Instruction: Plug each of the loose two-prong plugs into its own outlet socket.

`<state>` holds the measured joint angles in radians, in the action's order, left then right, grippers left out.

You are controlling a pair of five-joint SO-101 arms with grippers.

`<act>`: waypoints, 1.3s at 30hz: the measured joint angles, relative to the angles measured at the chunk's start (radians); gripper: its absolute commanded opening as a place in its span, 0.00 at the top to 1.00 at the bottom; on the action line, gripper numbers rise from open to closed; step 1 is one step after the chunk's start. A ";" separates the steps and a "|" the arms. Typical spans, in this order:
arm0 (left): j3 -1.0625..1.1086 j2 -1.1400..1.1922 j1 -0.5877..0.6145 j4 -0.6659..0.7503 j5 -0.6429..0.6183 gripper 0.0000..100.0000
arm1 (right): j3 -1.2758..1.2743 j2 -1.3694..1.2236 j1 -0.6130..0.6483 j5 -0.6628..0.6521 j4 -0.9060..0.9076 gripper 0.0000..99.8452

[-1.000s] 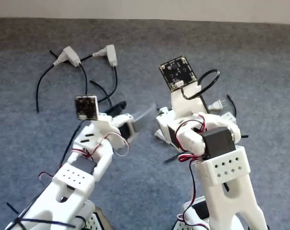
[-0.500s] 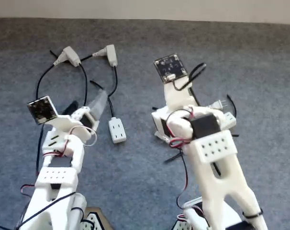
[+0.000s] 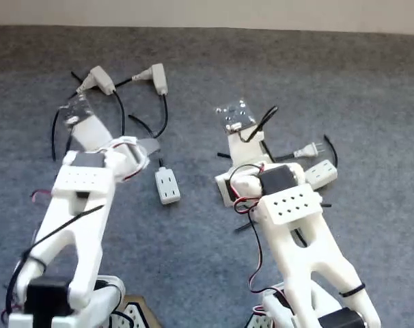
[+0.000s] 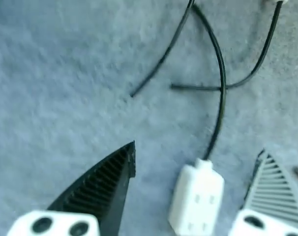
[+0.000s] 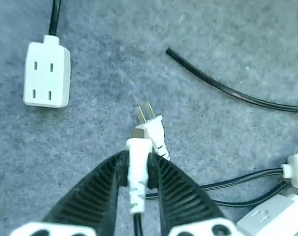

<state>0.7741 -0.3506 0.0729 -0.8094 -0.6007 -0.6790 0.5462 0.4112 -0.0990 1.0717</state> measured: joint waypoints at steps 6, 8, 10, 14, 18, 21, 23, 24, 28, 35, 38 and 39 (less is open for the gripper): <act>-0.068 0.117 -0.157 -0.097 -0.035 0.63 | 0.000 0.000 -0.063 0.000 -0.009 0.99; -0.087 0.150 -0.183 -0.127 -0.035 0.63 | 0.000 0.000 -0.066 0.000 -0.009 0.99; -0.127 0.184 -0.186 -0.175 -0.035 0.63 | 0.000 0.000 -0.064 0.000 -0.009 0.99; -0.199 0.279 -0.184 -0.221 -0.035 0.63 | 0.000 -0.003 -0.064 0.000 -0.009 0.99; -0.258 0.419 -0.184 -0.224 -0.035 0.64 | 0.000 -0.003 -0.064 0.000 -0.009 0.99; -0.325 0.517 -0.184 -0.230 -0.035 0.74 | 0.000 -0.003 -0.064 0.000 -0.009 0.99; -0.370 0.555 -0.186 -0.258 -0.040 0.84 | 0.000 -0.003 -0.064 0.000 -0.009 0.99; -0.396 0.571 -0.186 -0.278 -0.040 0.88 | 0.000 -0.003 -0.064 0.000 -0.009 0.99; -0.488 0.614 -0.192 -0.338 -0.035 0.99 | 0.000 -0.003 -0.064 0.000 -0.009 0.99; -0.565 0.660 -0.192 -0.368 -0.060 0.99 | 0.000 -0.003 -0.064 0.005 -0.009 0.99; -0.611 0.666 -0.190 -0.384 -0.170 0.99 | 0.000 -0.003 -0.064 0.005 -0.009 0.99; -0.626 0.666 -0.187 -0.397 -0.219 0.99 | 0.000 -0.003 -0.064 0.005 -0.009 0.99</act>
<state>0.1481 0.3153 -0.1143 -1.2068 -0.8201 -0.6790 0.5432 0.3468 -0.0944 1.0625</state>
